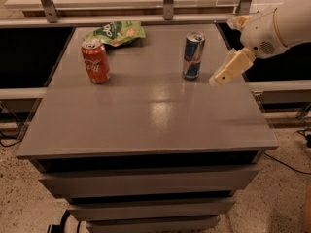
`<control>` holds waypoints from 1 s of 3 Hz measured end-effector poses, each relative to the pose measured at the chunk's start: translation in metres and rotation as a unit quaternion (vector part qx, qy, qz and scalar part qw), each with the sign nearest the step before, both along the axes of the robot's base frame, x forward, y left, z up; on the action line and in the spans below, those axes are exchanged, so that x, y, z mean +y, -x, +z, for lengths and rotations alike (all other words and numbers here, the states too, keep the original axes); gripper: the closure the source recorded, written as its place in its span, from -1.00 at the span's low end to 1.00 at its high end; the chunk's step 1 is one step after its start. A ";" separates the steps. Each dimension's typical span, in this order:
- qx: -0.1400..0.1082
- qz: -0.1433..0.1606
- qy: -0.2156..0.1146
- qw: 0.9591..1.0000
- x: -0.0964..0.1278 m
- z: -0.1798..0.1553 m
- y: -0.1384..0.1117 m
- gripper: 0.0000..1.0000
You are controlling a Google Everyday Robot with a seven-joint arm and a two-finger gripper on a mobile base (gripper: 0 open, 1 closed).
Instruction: Knock redbull can over
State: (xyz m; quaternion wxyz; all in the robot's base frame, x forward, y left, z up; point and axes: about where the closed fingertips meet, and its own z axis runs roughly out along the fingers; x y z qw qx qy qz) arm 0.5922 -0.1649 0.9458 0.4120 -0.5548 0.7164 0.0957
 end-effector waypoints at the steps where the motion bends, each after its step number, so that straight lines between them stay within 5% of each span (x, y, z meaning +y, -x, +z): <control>1: -0.002 -0.009 -0.084 0.996 0.000 -0.017 -0.018 -1.00; 3: 0.021 0.010 -0.213 0.977 0.017 -0.045 -0.052 -1.00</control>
Offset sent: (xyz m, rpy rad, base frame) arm 0.0539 0.0035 -0.0504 0.4954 0.0333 -0.0026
